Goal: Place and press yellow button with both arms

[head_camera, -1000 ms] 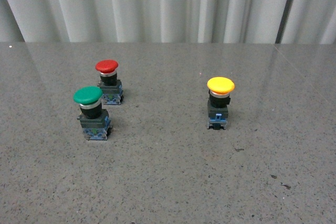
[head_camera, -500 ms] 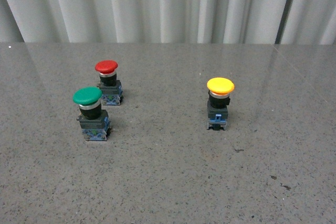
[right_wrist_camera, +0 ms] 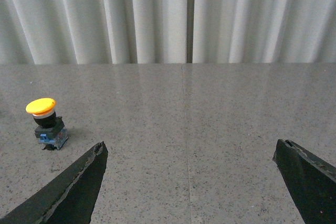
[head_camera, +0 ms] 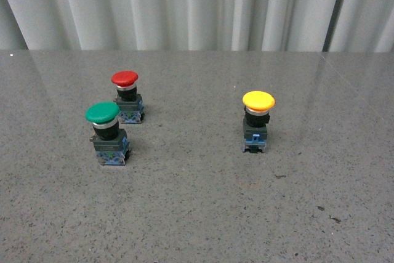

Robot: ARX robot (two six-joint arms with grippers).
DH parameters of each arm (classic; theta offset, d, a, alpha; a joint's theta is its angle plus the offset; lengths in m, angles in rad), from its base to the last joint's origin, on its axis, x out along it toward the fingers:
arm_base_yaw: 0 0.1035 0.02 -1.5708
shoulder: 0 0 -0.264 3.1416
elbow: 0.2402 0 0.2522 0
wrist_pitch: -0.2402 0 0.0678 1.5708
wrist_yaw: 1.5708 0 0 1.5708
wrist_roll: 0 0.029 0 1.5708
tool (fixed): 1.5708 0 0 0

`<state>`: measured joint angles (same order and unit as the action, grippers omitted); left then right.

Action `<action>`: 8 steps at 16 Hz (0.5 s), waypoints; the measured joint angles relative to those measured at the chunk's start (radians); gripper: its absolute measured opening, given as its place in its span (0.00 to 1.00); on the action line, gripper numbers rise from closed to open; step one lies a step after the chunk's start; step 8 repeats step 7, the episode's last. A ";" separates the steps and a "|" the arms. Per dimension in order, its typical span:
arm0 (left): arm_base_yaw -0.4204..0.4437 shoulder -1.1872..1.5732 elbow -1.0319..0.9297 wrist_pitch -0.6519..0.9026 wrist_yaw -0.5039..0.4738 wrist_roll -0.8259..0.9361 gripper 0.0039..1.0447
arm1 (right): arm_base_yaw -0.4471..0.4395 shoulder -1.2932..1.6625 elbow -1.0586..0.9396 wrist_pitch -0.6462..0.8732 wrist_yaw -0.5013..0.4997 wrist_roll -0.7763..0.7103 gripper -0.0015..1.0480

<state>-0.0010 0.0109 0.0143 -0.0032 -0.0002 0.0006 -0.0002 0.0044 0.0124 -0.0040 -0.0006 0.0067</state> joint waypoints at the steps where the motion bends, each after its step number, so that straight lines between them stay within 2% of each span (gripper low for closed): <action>1: 0.000 0.000 0.000 0.000 0.000 0.000 0.94 | 0.000 0.000 0.000 0.000 0.000 0.000 0.94; 8: 0.000 0.000 0.000 0.000 0.000 0.000 0.94 | 0.000 0.000 0.000 0.000 0.000 0.000 0.94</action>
